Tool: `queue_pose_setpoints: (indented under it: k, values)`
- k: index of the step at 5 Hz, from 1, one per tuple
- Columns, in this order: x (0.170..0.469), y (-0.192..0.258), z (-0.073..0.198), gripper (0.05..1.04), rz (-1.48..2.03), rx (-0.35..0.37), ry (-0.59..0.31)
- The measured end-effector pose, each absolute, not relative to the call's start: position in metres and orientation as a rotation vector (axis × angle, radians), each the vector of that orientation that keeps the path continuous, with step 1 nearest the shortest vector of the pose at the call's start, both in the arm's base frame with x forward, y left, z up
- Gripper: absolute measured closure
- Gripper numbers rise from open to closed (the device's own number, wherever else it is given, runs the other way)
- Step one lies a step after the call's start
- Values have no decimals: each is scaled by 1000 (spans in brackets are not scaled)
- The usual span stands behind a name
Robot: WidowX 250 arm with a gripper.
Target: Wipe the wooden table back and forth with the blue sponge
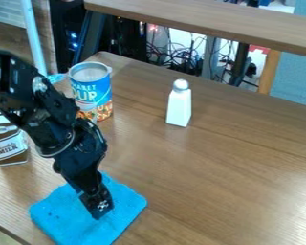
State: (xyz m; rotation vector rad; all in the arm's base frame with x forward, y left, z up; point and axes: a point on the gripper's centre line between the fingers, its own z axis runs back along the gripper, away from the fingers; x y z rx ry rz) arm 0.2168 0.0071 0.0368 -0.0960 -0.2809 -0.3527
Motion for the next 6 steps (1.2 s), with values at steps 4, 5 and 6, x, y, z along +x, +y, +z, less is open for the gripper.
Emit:
queue_pose_setpoints:
  k: [4,5,6]
  values:
    - [255,-24,22,80,-427,-63,-289]
    - [279,-53,24,81,-440,-91,-308]
    - [316,-82,24,81,-448,-95,-337]
